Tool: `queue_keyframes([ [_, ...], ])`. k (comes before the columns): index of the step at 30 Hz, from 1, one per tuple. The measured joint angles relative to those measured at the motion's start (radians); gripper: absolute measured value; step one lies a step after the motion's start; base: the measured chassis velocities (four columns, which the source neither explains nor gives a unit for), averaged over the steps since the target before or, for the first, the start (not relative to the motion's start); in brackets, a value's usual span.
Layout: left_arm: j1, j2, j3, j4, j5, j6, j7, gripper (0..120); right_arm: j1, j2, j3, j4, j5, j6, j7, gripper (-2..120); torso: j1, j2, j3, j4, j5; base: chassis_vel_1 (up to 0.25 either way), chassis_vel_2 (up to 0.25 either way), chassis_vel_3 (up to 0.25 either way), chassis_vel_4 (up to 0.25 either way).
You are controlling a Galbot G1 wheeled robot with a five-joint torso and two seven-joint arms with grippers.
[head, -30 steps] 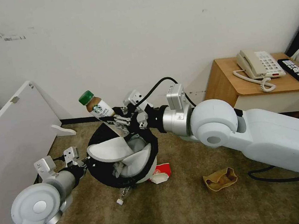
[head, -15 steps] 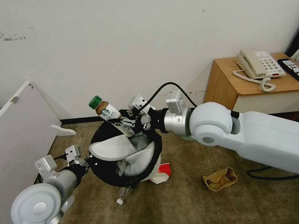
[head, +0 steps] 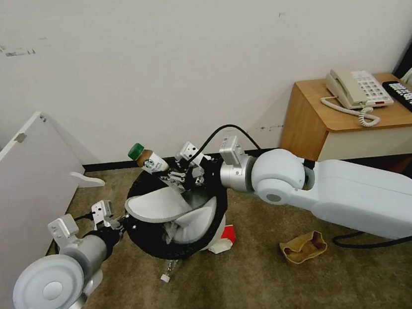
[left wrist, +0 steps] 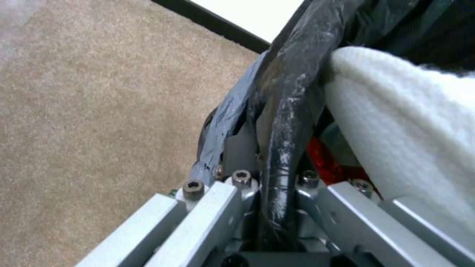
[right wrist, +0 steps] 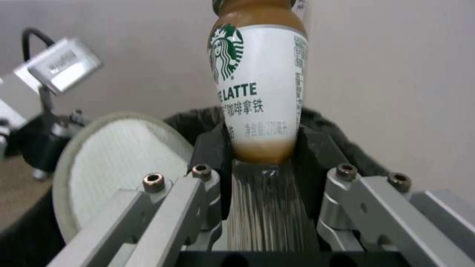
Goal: Pick up the trash bin and place the garbage on the floor into it.
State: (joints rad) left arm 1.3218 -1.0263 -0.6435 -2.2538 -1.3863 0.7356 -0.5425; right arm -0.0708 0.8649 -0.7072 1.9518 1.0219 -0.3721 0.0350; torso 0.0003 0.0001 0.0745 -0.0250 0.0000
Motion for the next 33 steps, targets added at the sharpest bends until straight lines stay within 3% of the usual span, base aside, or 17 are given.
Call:
queue_keyframes([
  [25,-0.008,-0.001,-0.013,0.003,-0.008,0.0,0.001,1,-0.003,0.011,-0.041,-0.08,-0.112,0.043,-0.095,25,0.0,0.0,0.0,0.0,0.0,0.0,0.0,0.0,0.0],
  [33,-0.009,-0.002,-0.014,0.003,-0.012,0.0,0.001,1,-0.005,0.019,-0.049,-0.096,-0.133,0.049,-0.108,53,0.0,0.0,0.0,0.0,0.0,0.0,0.0,0.0,0.0],
])
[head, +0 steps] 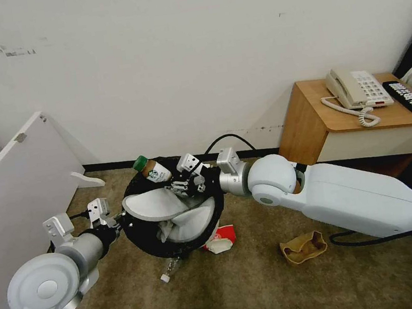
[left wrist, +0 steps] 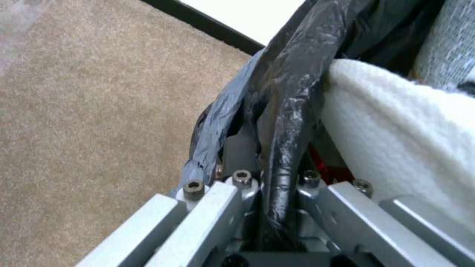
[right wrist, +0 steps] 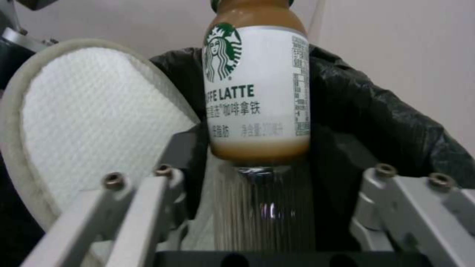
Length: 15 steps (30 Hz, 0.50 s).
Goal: Pick up the trash bin and place the garbage on the floor into it.
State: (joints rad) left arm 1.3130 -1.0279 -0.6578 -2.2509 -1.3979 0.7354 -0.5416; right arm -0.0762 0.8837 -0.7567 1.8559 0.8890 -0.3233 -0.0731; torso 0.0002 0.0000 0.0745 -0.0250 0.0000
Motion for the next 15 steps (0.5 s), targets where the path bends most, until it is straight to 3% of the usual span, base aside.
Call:
queue_keyframes([
  [2,0.001,-0.001,-0.001,0.0,-0.001,0.0,0.0,1,0.0,0.0,-0.001,-0.004,-0.003,0.001,-0.002,64,0.0,0.0,0.0,0.0,0.0,0.0,0.0,0.0,0.0],
  [8,0.001,-0.002,-0.002,-0.001,-0.004,0.0,0.0,1,-0.001,0.004,-0.005,-0.011,-0.008,0.002,-0.003,81,0.0,0.0,0.0,0.0,0.0,0.0,0.0,0.0,0.0],
  [10,-0.001,-0.002,-0.003,-0.001,-0.008,0.0,0.001,1,-0.001,0.005,-0.005,-0.012,-0.009,0.003,-0.004,93,0.0,0.0,0.0,0.0,0.0,0.0,0.0,0.0,0.0],
  [15,0.0,-0.002,-0.004,-0.001,-0.008,0.0,0.001,1,0.0,0.007,-0.005,-0.012,-0.009,0.003,-0.004,99,0.0,0.0,0.0,0.0,0.0,0.0,0.0,0.0,0.0],
])
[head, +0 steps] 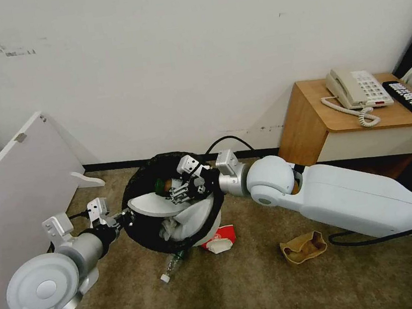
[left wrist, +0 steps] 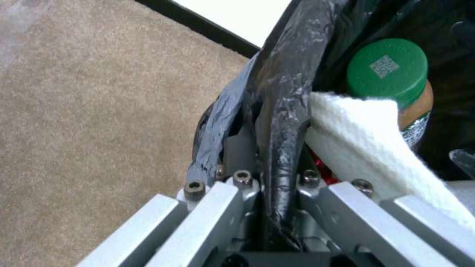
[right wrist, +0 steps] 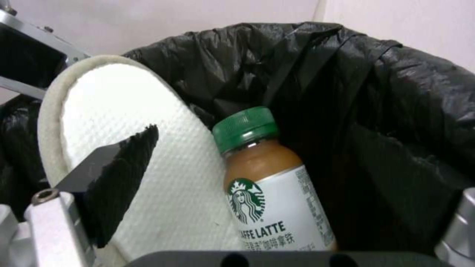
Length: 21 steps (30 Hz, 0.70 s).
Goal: Pick up the trash bin and place the garbage on the floor into it.
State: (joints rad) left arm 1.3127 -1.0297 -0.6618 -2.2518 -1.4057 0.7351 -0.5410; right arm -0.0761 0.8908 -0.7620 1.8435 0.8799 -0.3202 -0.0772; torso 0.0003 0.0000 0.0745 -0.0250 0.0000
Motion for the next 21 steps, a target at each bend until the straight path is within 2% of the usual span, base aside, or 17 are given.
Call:
queue_keyframes([
  [14,0.006,-0.006,0.009,0.005,0.017,-0.001,0.002,1,0.02,-0.002,0.016,0.03,0.012,0.0,0.013,100,0.0,0.0,0.0,0.0,0.0,0.0,0.0,0.0,0.0],
  [21,0.016,-0.008,0.013,0.016,0.04,0.0,-0.004,1,0.036,-0.012,0.069,0.082,0.048,-0.003,0.05,100,0.0,0.0,0.0,0.0,0.0,0.0,0.0,0.0,0.0],
])
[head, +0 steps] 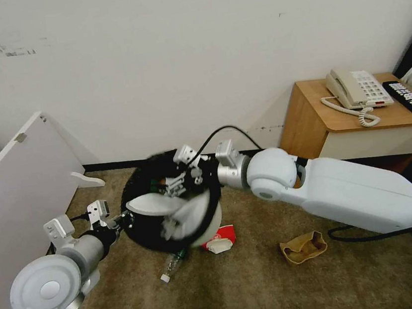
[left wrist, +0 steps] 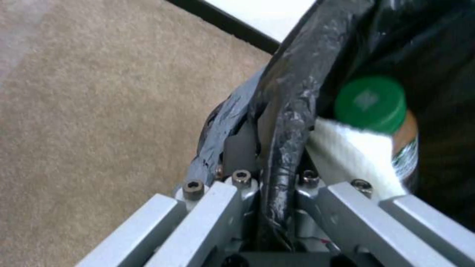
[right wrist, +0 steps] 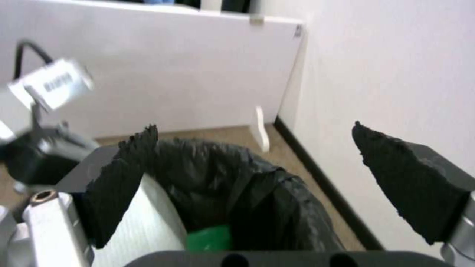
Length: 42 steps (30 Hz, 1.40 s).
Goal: Pick up the trash bin and place the garbage on the floor into it.
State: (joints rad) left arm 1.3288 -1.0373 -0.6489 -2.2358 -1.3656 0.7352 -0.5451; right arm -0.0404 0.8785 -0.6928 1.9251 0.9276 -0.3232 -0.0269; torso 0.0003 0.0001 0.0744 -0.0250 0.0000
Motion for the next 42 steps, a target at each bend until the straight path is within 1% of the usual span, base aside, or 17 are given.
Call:
queue_keyframes([
  [7,0.014,0.0,0.011,0.002,0.014,0.0,-0.018,1,0.0,-0.029,0.052,0.055,0.018,0.002,0.017,100,0.0,0.0,0.0,0.0,0.0,0.0,0.0,0.0,0.0],
  [10,0.03,-0.003,0.014,0.002,0.032,0.0,-0.028,1,-0.007,-0.074,0.081,0.118,0.04,0.021,0.045,100,0.0,0.0,0.0,0.0,0.0,0.0,0.0,0.0,0.0],
  [13,0.036,-0.003,0.014,0.0,0.041,0.0,-0.027,1,-0.011,-0.092,0.088,0.136,0.05,0.028,0.056,100,0.0,0.0,0.0,0.0,0.0,0.0,0.0,0.0,0.0],
  [16,0.051,-0.005,0.013,-0.007,0.06,0.0,-0.024,1,-0.025,-0.141,0.106,0.18,0.067,0.041,0.08,100,0.0,0.0,0.0,0.0,0.0002,0.0,0.0,0.0,0.0],
  [17,0.051,-0.005,0.013,-0.007,0.06,0.0,-0.024,1,-0.025,-0.141,0.106,0.18,0.067,0.041,0.08,100,0.0,0.0,0.0,0.0,0.0002,0.0,0.0,0.0,0.0],
  [20,0.062,-0.01,0.012,-0.014,0.095,0.0,-0.015,1,-0.044,-0.213,0.127,0.217,0.071,0.058,0.094,100,0.0,0.0,0.0,-0.0001,0.0002,0.0,0.0,0.0,0.0],
  [21,0.062,-0.01,0.012,-0.014,0.095,0.0,-0.015,1,-0.044,-0.213,0.127,0.217,0.071,0.058,0.094,100,0.0,0.0,0.0,-0.0001,0.0002,0.0,0.0,0.0,0.0],
  [22,0.066,-0.015,0.007,-0.013,0.124,0.0,-0.002,1,-0.058,-0.253,0.138,0.231,0.072,0.066,0.1,100,0.0,0.0,0.0,-0.0001,0.0002,0.0,0.0,0.0,0.0],
  [23,0.066,-0.015,0.007,-0.013,0.124,0.0,-0.002,1,-0.058,-0.253,0.138,0.231,0.072,0.066,0.1,100,0.0,0.0,0.0,-0.0001,0.0002,0.0,0.0,0.0,0.0],
  [25,0.068,-0.024,-0.005,-0.008,0.16,0.0,0.01,1,-0.087,-0.314,0.143,0.241,0.07,0.078,0.102,100,0.0,0.0,0.0,-0.0001,0.0002,0.0,0.0,0.0,0.0],
  [27,0.068,-0.027,-0.009,-0.007,0.167,0.0,0.013,1,-0.094,-0.327,0.143,0.243,0.069,0.079,0.103,100,0.0,0.0,0.0,0.0,0.0003,0.0,0.0,0.0,0.0],
  [29,0.067,-0.037,-0.017,-0.005,0.186,0.0,0.021,1,-0.121,-0.369,0.139,0.245,0.058,0.085,0.102,100,0.0,0.0,0.0,-0.0001,0.0001,0.0,0.0,0.0,0.0],
  [38,0.061,-0.062,-0.032,-0.015,0.235,-0.005,0.044,1,-0.19,-0.436,0.129,0.194,0.003,0.097,0.061,100,0.0,0.0,0.0,0.0,0.0002,0.0,0.0,0.0,0.0],
  [41,0.06,-0.069,-0.035,-0.019,0.24,-0.006,0.049,1,-0.214,-0.448,0.124,0.183,0.0,0.099,0.058,100,0.0,0.0,0.0,-0.0001,0.0002,0.0,0.0,0.0,0.0],
  [42,0.06,-0.074,-0.037,-0.021,0.243,-0.008,0.052,1,-0.247,-0.454,0.118,0.176,0.023,0.099,0.079,100,0.0,0.0,0.0,-0.0001,-0.0001,0.0,0.0,0.0,0.0],
])
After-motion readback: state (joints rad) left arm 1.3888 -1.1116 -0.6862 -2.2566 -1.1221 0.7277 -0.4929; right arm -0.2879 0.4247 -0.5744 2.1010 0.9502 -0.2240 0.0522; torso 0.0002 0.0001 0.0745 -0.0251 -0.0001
